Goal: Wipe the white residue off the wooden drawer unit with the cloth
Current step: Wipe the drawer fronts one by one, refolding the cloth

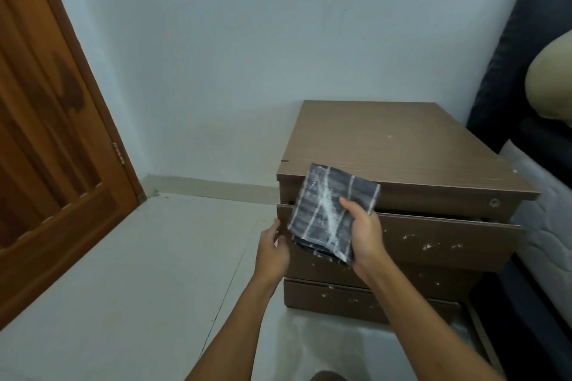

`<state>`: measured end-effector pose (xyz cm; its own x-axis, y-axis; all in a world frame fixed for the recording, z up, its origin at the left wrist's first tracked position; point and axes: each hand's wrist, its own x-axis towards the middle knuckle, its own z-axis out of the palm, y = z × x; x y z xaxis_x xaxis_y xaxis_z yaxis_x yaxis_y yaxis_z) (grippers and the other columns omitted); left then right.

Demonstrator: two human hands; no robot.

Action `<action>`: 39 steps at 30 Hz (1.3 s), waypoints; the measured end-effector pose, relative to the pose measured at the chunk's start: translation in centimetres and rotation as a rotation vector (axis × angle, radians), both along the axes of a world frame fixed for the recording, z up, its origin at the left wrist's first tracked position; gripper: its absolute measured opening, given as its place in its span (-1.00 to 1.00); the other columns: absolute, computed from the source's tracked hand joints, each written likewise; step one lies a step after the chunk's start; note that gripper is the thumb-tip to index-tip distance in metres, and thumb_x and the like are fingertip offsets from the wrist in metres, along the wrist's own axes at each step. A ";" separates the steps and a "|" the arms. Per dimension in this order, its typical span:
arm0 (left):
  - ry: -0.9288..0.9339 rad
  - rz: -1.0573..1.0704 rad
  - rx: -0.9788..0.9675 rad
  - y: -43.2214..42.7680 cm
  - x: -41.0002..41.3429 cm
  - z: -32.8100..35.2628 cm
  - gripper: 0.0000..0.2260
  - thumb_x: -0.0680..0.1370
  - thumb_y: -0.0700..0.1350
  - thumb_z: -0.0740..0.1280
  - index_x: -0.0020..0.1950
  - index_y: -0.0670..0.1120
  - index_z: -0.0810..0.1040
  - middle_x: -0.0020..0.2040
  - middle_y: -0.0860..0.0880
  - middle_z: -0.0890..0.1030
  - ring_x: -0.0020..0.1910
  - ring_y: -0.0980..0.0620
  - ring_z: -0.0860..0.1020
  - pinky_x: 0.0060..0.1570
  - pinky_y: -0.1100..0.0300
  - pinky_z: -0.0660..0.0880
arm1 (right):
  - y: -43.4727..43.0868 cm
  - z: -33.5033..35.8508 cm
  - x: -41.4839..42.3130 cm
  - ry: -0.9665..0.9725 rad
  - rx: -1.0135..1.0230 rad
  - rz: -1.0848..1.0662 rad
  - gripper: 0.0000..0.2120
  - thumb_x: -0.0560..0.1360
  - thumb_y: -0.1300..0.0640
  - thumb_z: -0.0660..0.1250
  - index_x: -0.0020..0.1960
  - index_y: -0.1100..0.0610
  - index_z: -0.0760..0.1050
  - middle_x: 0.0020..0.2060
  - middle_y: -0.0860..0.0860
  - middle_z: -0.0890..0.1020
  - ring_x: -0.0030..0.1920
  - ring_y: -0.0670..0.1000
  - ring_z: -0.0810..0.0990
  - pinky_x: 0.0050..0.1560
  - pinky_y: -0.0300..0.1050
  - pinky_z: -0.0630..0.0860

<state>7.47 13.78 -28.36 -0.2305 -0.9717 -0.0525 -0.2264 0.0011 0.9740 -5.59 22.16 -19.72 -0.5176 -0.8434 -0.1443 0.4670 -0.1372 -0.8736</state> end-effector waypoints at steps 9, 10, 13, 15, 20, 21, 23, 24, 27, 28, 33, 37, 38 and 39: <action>0.017 0.039 0.137 -1.3 -3.5 2.0 -0.48 0.63 -0.03 0.20 0.57 0.04 0.12 0.55 -0.05 0.22 0.50 -0.15 0.24 0.43 -0.14 0.24 | 8.7 -2.6 -7.0 -0.215 0.005 -0.197 -0.65 0.47 0.08 0.41 0.23 0.10 0.49 0.05 0.17 0.69 0.03 0.21 0.69 0.14 0.28 0.54; 0.014 0.042 0.141 -1.5 -3.8 2.0 -0.47 0.62 -0.01 0.22 0.57 0.04 0.13 0.54 -0.06 0.24 0.49 -0.17 0.25 0.42 -0.16 0.25 | 9.4 -3.0 -7.5 -0.197 0.020 -0.267 -0.63 0.46 0.10 0.43 0.23 0.11 0.49 0.05 0.16 0.69 0.01 0.20 0.69 0.11 0.27 0.56; 0.030 0.072 0.142 -1.8 -4.5 2.2 -0.46 0.60 0.02 0.25 0.55 0.02 0.18 0.50 -0.07 0.31 0.45 -0.17 0.33 0.39 -0.16 0.30 | 11.0 -4.1 -8.6 -0.086 0.100 -0.535 -0.58 0.44 0.14 0.47 0.26 0.12 0.47 0.10 0.14 0.66 0.01 0.14 0.68 0.11 0.17 0.59; 0.065 0.124 0.143 -1.5 -4.7 2.6 -0.47 0.59 0.05 0.27 0.52 -0.02 0.24 0.46 -0.08 0.37 0.42 -0.17 0.36 0.39 -0.13 0.32 | 12.2 -4.7 -9.2 0.034 0.166 -0.696 -0.52 0.46 0.13 0.45 0.34 0.10 0.41 0.21 0.11 0.60 0.13 0.11 0.61 0.20 0.10 0.52; 0.142 0.328 0.104 -0.9 -5.0 4.1 -0.47 0.55 0.12 0.33 0.42 -0.12 0.35 0.37 -0.12 0.47 0.32 -0.15 0.46 0.30 0.00 0.41 | 14.9 -5.7 -11.4 0.116 0.209 -0.880 -0.45 0.53 0.14 0.38 0.46 0.09 0.27 0.39 0.10 0.44 0.36 0.13 0.43 0.34 0.00 0.33; 0.147 0.354 0.097 -0.7 -5.1 4.4 -0.50 0.55 0.10 0.34 0.39 -0.13 0.36 0.35 -0.13 0.48 0.29 -0.15 0.48 0.26 0.02 0.42 | 15.3 -5.9 -11.9 0.122 0.213 -0.898 -0.44 0.54 0.14 0.37 0.47 0.09 0.25 0.41 0.09 0.42 0.38 0.13 0.41 0.34 -0.02 0.31; 0.157 0.376 0.101 -0.6 -5.3 4.7 -0.53 0.54 0.06 0.37 0.35 -0.13 0.37 0.33 -0.14 0.48 0.27 -0.15 0.48 0.23 0.05 0.42 | 16.1 -6.0 -12.8 0.169 0.218 -0.929 -0.46 0.55 0.12 0.36 0.46 0.10 0.26 0.41 0.10 0.42 0.39 0.13 0.40 0.32 -0.09 0.29; 0.158 0.384 0.105 -0.6 -5.4 4.7 -0.55 0.54 0.05 0.38 0.34 -0.12 0.37 0.33 -0.14 0.48 0.26 -0.15 0.49 0.22 0.06 0.42 | 16.4 -5.9 -13.3 0.194 0.230 -0.937 -0.49 0.55 0.11 0.35 0.45 0.11 0.29 0.39 0.10 0.44 0.37 0.12 0.42 0.29 -0.12 0.29; 0.175 0.418 0.120 -0.6 -5.9 4.2 -0.55 0.53 0.05 0.38 0.30 -0.11 0.35 0.32 -0.15 0.48 0.25 -0.16 0.50 0.21 0.05 0.42 | 16.5 -5.8 -14.8 0.267 0.274 -0.957 -0.61 0.57 0.09 0.31 0.37 0.13 0.38 0.22 0.08 0.55 0.17 0.08 0.54 0.13 -0.19 0.35; 0.190 0.433 0.137 -0.6 -6.1 4.0 -0.54 0.52 0.06 0.39 0.30 -0.10 0.35 0.32 -0.15 0.48 0.24 -0.15 0.50 0.21 0.05 0.42 | 16.2 -5.6 -15.2 0.288 0.280 -0.964 -0.64 0.58 0.08 0.29 0.35 0.14 0.40 0.15 0.07 0.56 0.10 0.04 0.55 0.08 -0.19 0.36; 0.203 0.523 0.169 -0.7 -7.3 3.6 -0.50 0.51 0.12 0.35 0.31 -0.13 0.33 0.33 -0.16 0.44 0.22 -0.14 0.49 0.08 0.11 0.38 | 13.2 -6.6 -17.5 0.298 0.264 -1.001 -0.68 0.59 0.04 0.28 0.30 0.13 0.47 0.07 0.00 0.58 0.07 -0.02 0.54 0.06 -0.17 0.40; 0.187 0.596 0.094 -0.7 -8.6 3.1 -0.50 0.51 0.15 0.32 0.30 -0.12 0.34 0.34 -0.16 0.40 0.20 -0.13 0.50 0.05 0.15 0.38 | 10.6 -8.6 -18.2 0.317 0.239 -0.961 -0.51 0.58 0.01 0.29 0.47 0.08 0.32 0.33 0.05 0.52 0.31 0.04 0.48 0.32 -0.08 0.38; 0.194 0.611 0.087 -0.7 -8.8 3.0 -0.51 0.51 0.15 0.32 0.30 -0.12 0.34 0.34 -0.15 0.40 0.19 -0.12 0.50 0.05 0.17 0.38 | 10.2 -9.0 -18.3 0.332 0.234 -0.938 -0.47 0.58 0.02 0.28 0.51 0.06 0.26 0.37 0.05 0.49 0.35 0.03 0.45 0.30 -0.15 0.34; 0.200 0.619 0.082 -0.7 -8.9 2.9 -0.52 0.51 0.14 0.32 0.29 -0.12 0.35 0.34 -0.15 0.40 0.17 -0.10 0.50 0.05 0.19 0.37 | 9.7 -9.5 -18.5 0.345 0.240 -0.918 -0.45 0.59 0.04 0.28 0.53 0.05 0.20 0.39 0.04 0.46 0.37 0.02 0.42 0.27 -0.21 0.30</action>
<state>-1.47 13.05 -25.48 0.3569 -0.9226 -0.1462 0.0243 -0.1473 0.9888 -24.07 31.89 -29.21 -0.9976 -0.0660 0.0222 -0.0141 -0.1200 -0.9927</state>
